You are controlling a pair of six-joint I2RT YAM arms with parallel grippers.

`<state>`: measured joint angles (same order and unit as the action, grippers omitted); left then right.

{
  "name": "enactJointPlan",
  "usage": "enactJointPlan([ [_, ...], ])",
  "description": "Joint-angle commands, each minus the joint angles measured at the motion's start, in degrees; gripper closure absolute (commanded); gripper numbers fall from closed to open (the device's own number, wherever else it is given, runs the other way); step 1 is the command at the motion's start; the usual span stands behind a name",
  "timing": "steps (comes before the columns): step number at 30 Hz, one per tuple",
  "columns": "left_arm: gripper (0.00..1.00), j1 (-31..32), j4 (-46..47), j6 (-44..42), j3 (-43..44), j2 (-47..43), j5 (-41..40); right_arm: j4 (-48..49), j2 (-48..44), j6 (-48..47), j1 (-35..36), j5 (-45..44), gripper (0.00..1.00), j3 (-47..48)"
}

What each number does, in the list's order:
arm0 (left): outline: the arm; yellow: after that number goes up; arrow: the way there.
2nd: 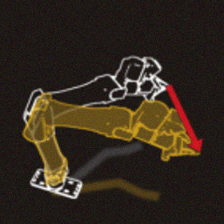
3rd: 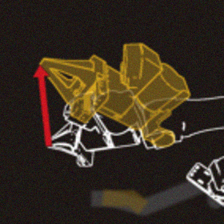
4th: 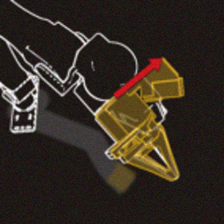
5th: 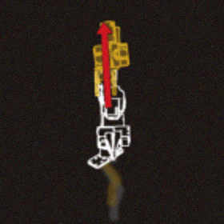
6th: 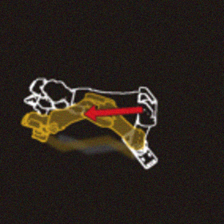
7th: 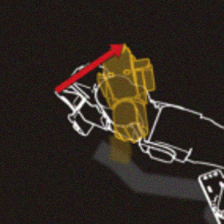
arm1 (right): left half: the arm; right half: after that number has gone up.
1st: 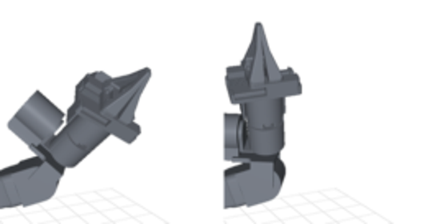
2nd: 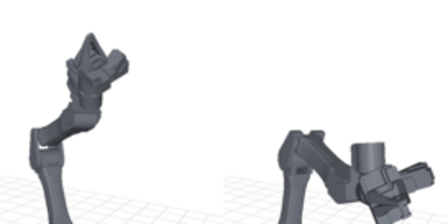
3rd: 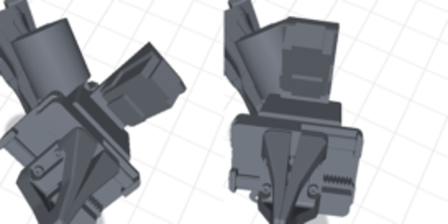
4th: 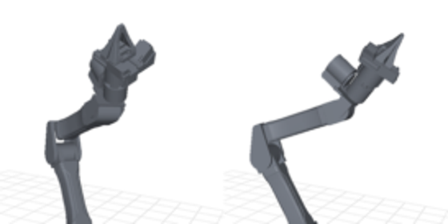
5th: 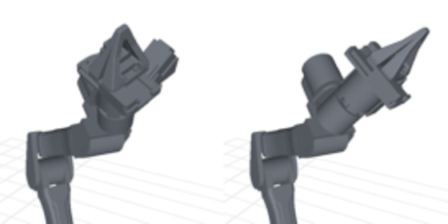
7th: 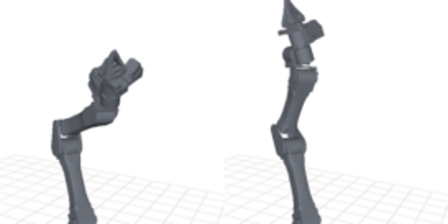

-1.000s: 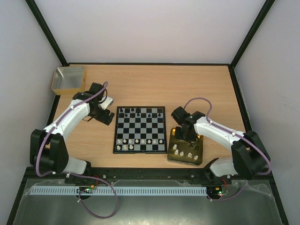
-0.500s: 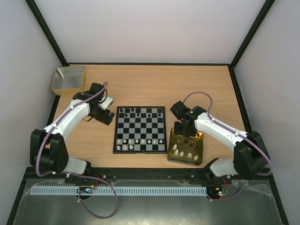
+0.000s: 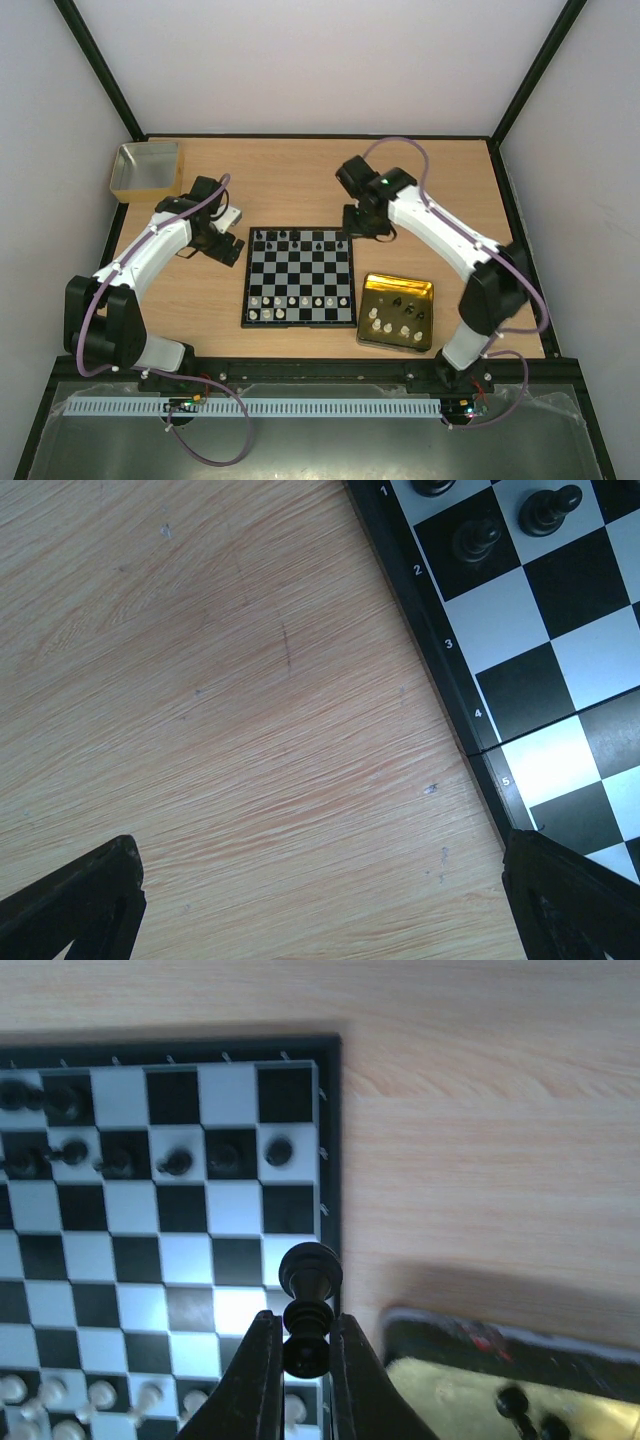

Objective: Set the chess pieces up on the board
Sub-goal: Place the chess piece on the chessboard.

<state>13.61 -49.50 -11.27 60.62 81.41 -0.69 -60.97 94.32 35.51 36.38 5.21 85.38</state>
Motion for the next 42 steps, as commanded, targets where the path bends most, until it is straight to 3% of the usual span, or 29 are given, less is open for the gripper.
enactJointPlan([
  [1, 0.03, 0.28, -0.08, 0.71, -0.80, -0.74, -0.65, -2.16, 9.69, -3.24, 0.36, 0.23, 0.95, 10.84],
  [10, 0.02, 0.27, 0.10, 0.88, -0.78, -0.59, -0.93, -2.98, 29.78, -3.96, 2.57, 1.33, 0.96, 31.80],
  [16, 0.02, 0.28, 0.12, 0.85, -0.87, -0.63, -0.98, -4.64, 37.45, -3.59, 4.28, 3.44, 0.97, 40.96],
  [42, 0.02, 0.28, 0.28, 0.88, -1.12, -0.94, -0.78, -2.90, 37.16, -5.19, 5.61, 2.13, 0.96, 33.18],
])
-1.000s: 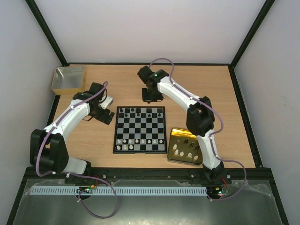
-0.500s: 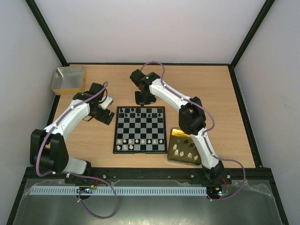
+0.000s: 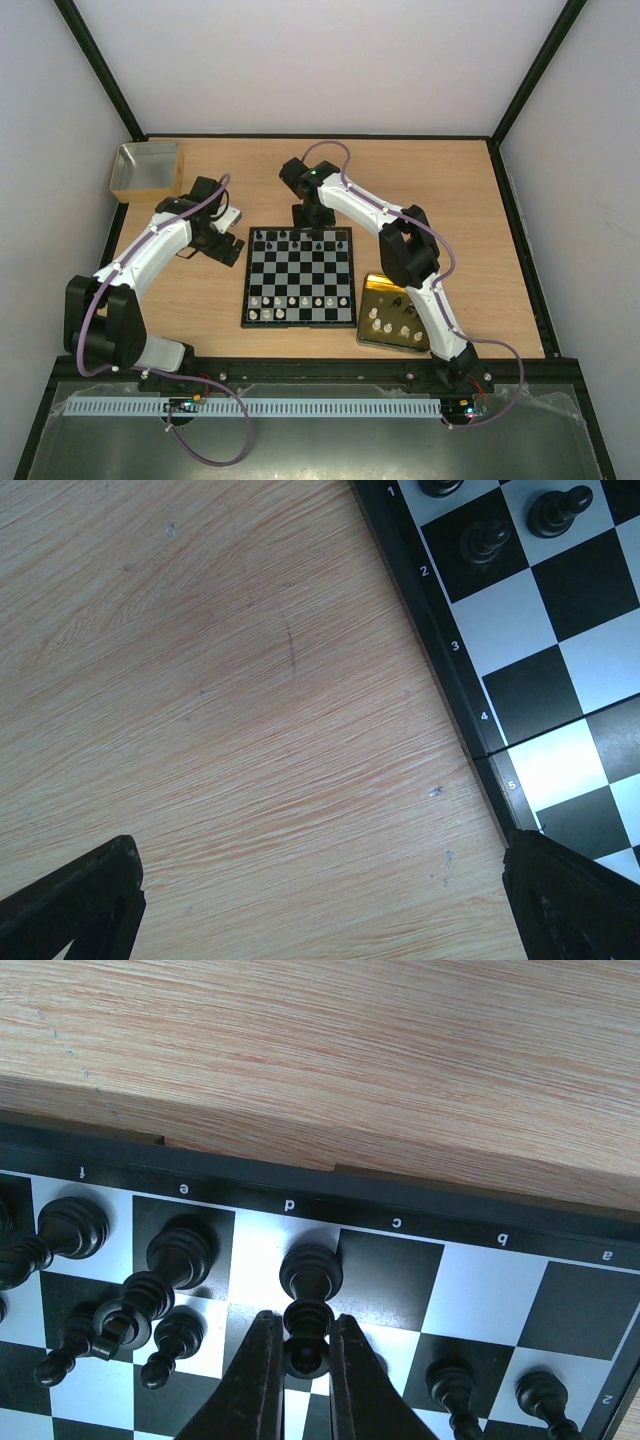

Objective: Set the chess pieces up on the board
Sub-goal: Place the chess piece on the chessboard.

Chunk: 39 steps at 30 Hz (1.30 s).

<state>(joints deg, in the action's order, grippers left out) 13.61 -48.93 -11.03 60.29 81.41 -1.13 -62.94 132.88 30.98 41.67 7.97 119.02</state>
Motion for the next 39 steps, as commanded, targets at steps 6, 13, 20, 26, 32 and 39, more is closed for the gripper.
enactJointPlan([
  [6, 0.02, 0.28, -0.03, 0.61, -0.96, -1.07, -0.21, -0.62, -1.31, -0.57, 0.58, 0.02, 0.96, -0.63],
  [13, 0.02, 0.26, 0.18, 0.65, -1.05, -0.98, -0.19, -0.24, -1.22, -0.23, 1.01, 0.53, 0.96, -0.56],
  [20, 0.02, 0.26, 0.23, 0.64, -1.14, -0.99, -0.28, -0.18, -0.97, -0.48, 1.22, 0.90, 0.93, -0.50],
  [26, 0.02, 0.26, 0.41, 0.60, -1.24, -0.97, -0.21, 0.18, -0.97, -0.11, 1.18, 1.09, 0.77, -0.07],
  [32, 0.02, 0.24, 0.50, 0.54, -1.37, -0.85, -0.10, 0.29, -1.02, 0.65, 1.18, 1.28, 0.73, 1.26],
  [39, 0.02, 0.28, 0.60, 0.56, -1.44, -0.89, -0.12, -2.56, -1.87, 0.92, 0.29, -1.44, 0.70, 6.27],
])
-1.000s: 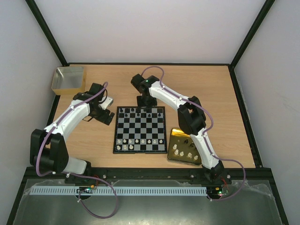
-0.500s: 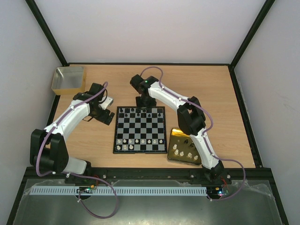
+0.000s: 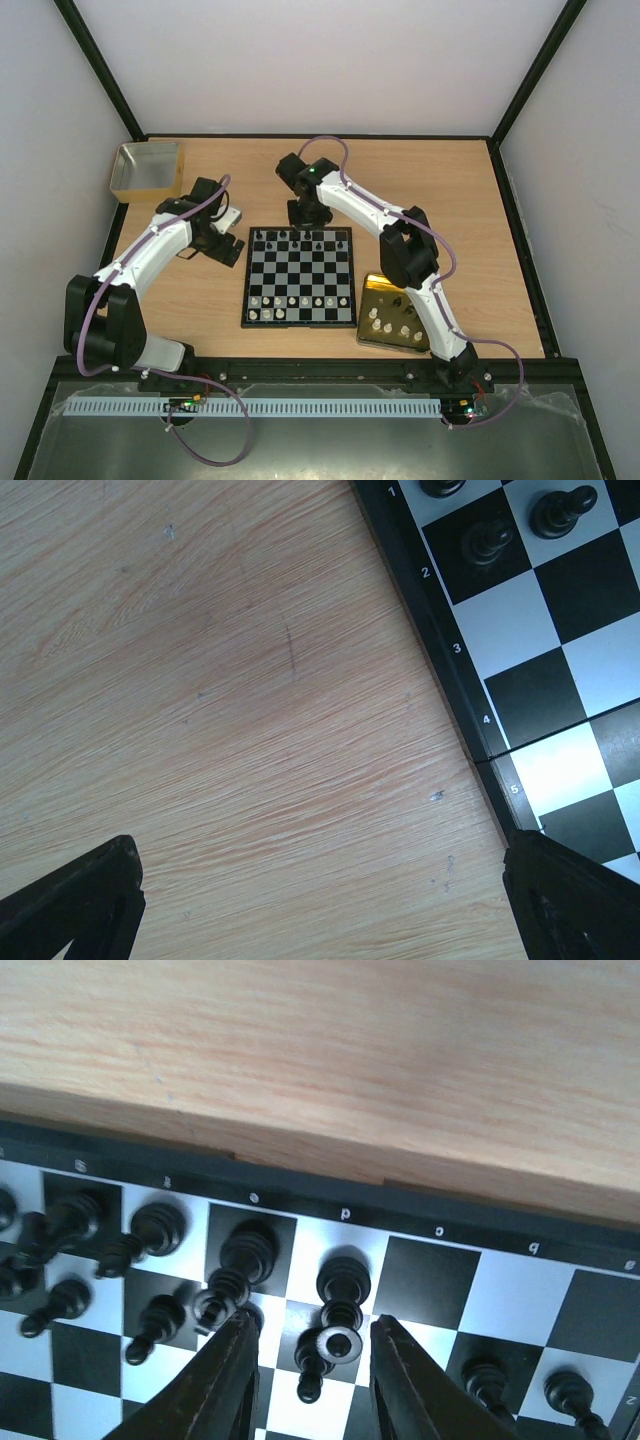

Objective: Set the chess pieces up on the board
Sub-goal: Place the chess piece on the chessboard, then pick up the chess piece from the storage box.

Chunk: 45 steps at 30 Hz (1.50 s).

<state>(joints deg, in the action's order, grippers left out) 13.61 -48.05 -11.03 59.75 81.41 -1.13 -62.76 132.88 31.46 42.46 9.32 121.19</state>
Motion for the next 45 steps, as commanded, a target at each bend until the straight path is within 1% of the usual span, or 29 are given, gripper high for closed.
enactJointPlan([
  [1, 0.02, 0.28, -0.23, 0.57, -0.91, -0.90, -0.15, -3.13, -2.64, 0.56, -0.96, -3.52, 0.69, 4.25],
  [4, 0.02, 0.27, -0.26, 0.56, -0.87, -0.97, -0.19, -3.40, -6.84, 1.04, -2.11, -5.51, 0.68, 1.43],
  [6, 0.02, 0.23, -0.29, 0.52, -0.89, -1.02, -0.28, -2.75, -11.77, 1.21, -2.44, -7.63, 0.68, -4.07],
  [11, 0.02, 0.28, -0.28, 0.56, -0.92, -0.96, -0.25, 2.21, -31.05, 4.42, -3.11, -9.79, 0.68, -26.87],
  [15, 0.02, 0.28, -0.42, 0.51, -0.85, -0.60, -0.17, 4.81, -46.14, 10.02, -4.12, -10.72, 0.68, -46.13],
  [18, 0.02, 0.23, -0.54, 0.47, -0.70, -0.24, -0.03, 5.79, -55.06, 12.43, -5.05, -10.17, 0.67, -56.53],
  [21, 0.02, 0.28, -0.51, 0.38, -0.70, 0.05, 0.10, 7.38, -60.47, 13.85, -5.62, -7.33, 0.67, -65.05],
  [25, 0.02, 0.28, -0.54, 0.44, -0.85, 0.24, -0.20, 10.20, -64.70, 15.57, -5.68, -4.61, 0.67, -71.90],
  [30, 0.02, 0.23, -0.62, 0.46, -0.88, 0.24, -0.58, 12.66, -65.66, 15.76, -6.36, -4.86, 0.68, -76.51],
  [37, 0.02, 0.21, -0.97, 0.47, -0.97, -0.36, -1.15, 16.15, -63.34, 14.19, -7.73, -4.15, 0.68, -79.08],
  [45, 0.02, 0.28, -1.07, 0.41, -1.00, -0.42, -1.51, 17.71, -61.61, 12.65, -9.07, -4.48, 0.69, -80.71],
])
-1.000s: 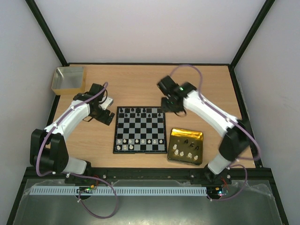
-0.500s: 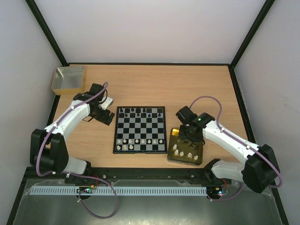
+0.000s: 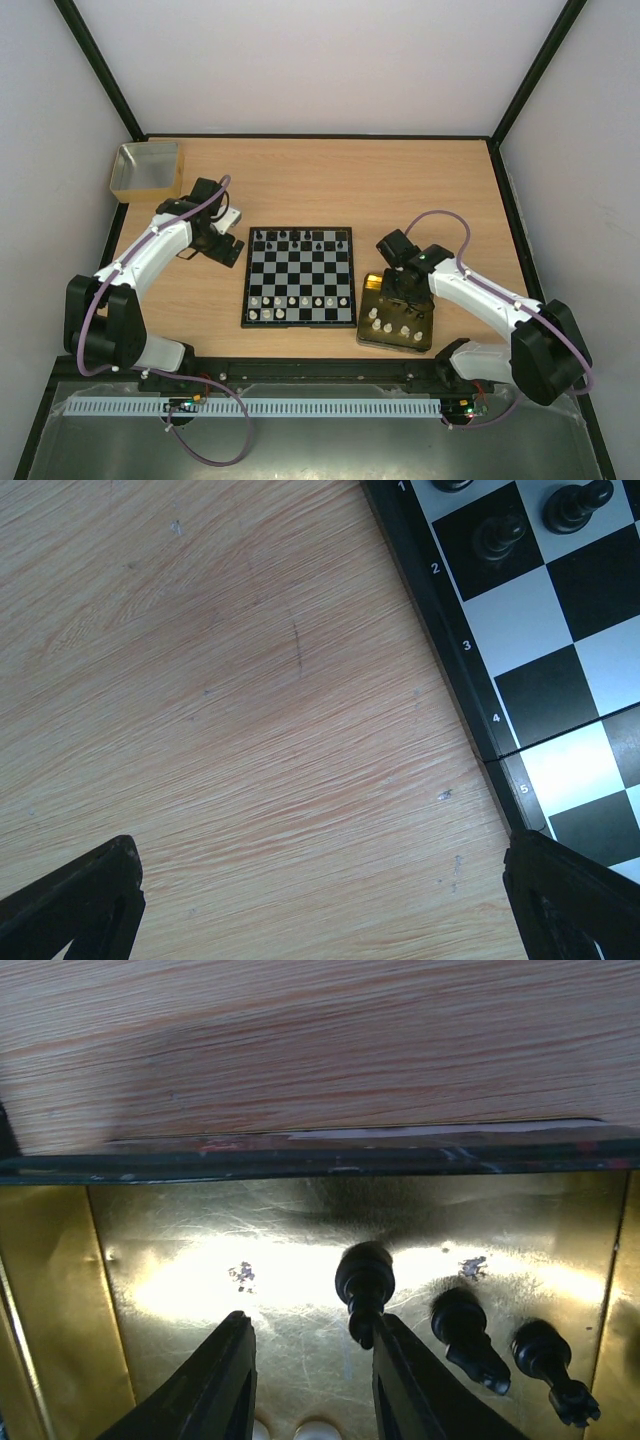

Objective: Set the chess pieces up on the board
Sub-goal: Pick up the chess piece from the storage box.

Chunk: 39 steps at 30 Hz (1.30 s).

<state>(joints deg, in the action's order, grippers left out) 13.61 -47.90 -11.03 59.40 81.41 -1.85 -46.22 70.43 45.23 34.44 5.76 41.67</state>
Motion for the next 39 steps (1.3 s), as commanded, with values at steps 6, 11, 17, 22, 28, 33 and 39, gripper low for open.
enactJointPlan([
  [6, 0.02, 0.28, -1.23, 0.34, -0.64, 0.26, -0.59, 1.23, 0.82, -2.36, -2.44, -0.84, 0.69, -2.04],
  [11, 0.02, 0.28, -1.16, 0.39, -0.54, 0.84, -0.53, 2.44, 1.86, -3.02, -2.88, -0.10, 0.70, -3.26],
  [17, 0.02, 0.28, -1.14, 0.33, -0.59, 1.12, -0.53, 3.40, 2.44, -3.11, -2.88, 0.56, 0.79, -4.37],
  [22, 0.02, 0.28, -1.14, 0.37, -0.51, 1.45, -0.40, 2.50, 2.88, -3.48, -2.88, 0.46, 0.89, -3.33],
  [28, 0.02, 0.23, -1.19, 0.24, -0.51, 1.70, -0.02, -1.21, 3.19, -4.62, -2.88, -1.27, 0.92, 0.32],
  [33, 0.02, 0.28, -1.32, 0.16, -0.50, 1.81, 0.18, -7.37, 3.72, -6.47, -2.88, -2.65, 0.94, 7.84],
  [39, 0.02, 0.28, -1.27, 0.11, -0.51, 1.51, 0.44, -12.77, 6.92, -8.05, -2.59, -1.71, 0.94, 20.51],
])
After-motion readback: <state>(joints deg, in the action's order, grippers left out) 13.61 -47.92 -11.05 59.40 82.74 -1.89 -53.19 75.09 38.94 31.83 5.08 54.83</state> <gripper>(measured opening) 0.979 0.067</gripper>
